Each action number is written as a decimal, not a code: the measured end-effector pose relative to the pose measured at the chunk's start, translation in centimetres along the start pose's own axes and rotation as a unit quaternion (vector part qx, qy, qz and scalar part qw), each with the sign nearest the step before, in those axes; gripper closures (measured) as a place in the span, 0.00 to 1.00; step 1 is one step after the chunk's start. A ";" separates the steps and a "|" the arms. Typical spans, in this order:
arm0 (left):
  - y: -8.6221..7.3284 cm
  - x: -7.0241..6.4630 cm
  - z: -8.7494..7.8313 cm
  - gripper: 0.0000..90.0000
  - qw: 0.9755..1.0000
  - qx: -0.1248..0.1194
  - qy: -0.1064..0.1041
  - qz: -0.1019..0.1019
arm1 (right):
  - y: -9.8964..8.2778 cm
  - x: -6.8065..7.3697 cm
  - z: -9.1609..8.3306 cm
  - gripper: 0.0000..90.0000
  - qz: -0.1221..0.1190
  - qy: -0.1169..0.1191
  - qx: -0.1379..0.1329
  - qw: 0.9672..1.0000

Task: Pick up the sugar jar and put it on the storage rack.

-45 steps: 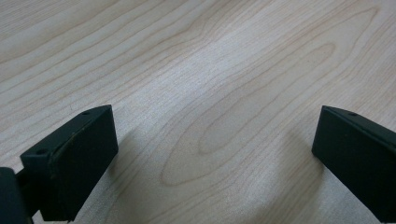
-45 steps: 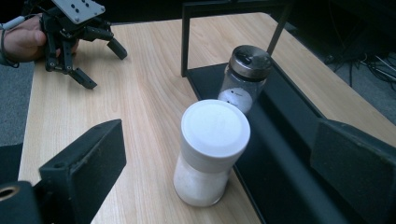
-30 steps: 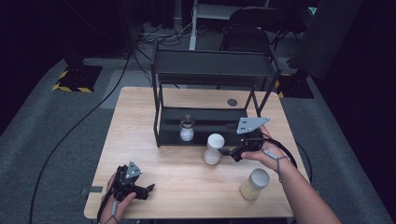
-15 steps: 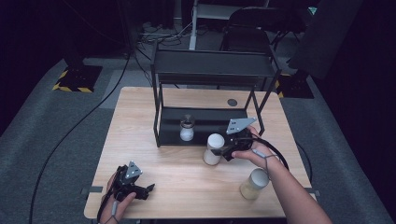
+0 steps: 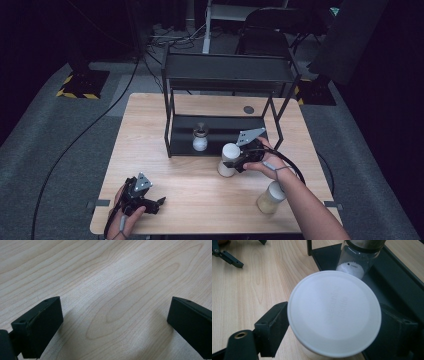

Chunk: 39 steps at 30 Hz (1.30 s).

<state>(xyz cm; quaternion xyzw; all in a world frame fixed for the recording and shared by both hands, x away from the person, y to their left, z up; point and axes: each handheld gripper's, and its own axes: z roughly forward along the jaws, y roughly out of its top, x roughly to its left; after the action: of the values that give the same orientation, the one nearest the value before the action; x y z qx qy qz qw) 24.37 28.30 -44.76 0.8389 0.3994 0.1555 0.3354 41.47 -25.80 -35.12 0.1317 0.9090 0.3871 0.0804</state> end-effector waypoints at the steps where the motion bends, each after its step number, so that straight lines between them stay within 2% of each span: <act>1: 0.0 0.0 0.0 0.00 1.000 0.000 0.000 0.000 | 0.0 -0.1 0.1 0.23 0.000 0.002 0.000 1.000; 8: 0.0 0.0 0.0 0.00 1.000 0.000 0.000 0.000 | 0.4 -0.3 0.7 0.37 -0.007 0.007 0.011 1.000; 23: 0.0 0.0 0.0 0.00 1.000 0.000 0.000 0.000 | 0.9 -0.4 0.4 0.38 -0.003 0.012 0.018 1.000; 39: 0.0 0.0 0.0 0.00 1.000 0.000 0.000 0.000 | 2.5 -0.4 -2.8 0.38 -0.001 0.009 -0.014 1.000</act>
<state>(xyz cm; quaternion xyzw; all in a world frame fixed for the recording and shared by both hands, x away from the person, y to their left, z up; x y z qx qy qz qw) 24.37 28.31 -44.76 0.8390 0.3990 0.1554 0.3357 41.62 -26.15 -31.38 0.1256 0.9043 0.4012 0.0745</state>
